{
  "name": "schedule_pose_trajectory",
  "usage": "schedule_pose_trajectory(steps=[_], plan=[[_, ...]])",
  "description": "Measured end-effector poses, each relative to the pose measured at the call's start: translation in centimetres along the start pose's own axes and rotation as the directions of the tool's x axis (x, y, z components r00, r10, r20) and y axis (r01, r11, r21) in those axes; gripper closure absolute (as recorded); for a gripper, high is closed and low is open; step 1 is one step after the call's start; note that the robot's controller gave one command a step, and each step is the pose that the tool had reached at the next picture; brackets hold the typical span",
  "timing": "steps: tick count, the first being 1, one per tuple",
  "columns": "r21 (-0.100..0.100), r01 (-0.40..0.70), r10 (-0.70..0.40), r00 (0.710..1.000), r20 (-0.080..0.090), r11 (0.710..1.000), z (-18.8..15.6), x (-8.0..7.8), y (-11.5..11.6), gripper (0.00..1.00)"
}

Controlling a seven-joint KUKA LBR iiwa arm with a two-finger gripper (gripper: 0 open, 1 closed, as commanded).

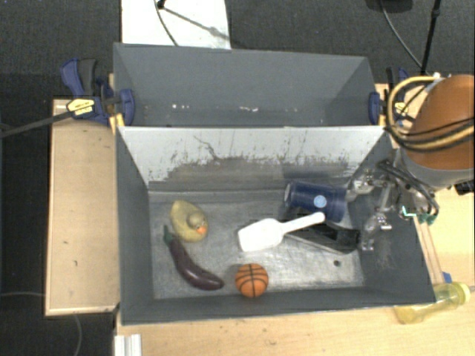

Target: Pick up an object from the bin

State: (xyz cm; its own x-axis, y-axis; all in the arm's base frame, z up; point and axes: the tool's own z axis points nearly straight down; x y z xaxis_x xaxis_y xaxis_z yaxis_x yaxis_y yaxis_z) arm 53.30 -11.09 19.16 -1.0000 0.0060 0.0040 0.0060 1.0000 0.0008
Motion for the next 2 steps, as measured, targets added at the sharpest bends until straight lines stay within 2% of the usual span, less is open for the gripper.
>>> schedule_pose_trajectory(steps=[1,2], plan=[[0.001,0.004,-0.004,1.0,0.007,1.0,-0.4,-0.2,0.0,0.0],[0.0,-0.102,0.102,0.995,0.011,0.995,4.8,-1.1,2.8,0.0]])
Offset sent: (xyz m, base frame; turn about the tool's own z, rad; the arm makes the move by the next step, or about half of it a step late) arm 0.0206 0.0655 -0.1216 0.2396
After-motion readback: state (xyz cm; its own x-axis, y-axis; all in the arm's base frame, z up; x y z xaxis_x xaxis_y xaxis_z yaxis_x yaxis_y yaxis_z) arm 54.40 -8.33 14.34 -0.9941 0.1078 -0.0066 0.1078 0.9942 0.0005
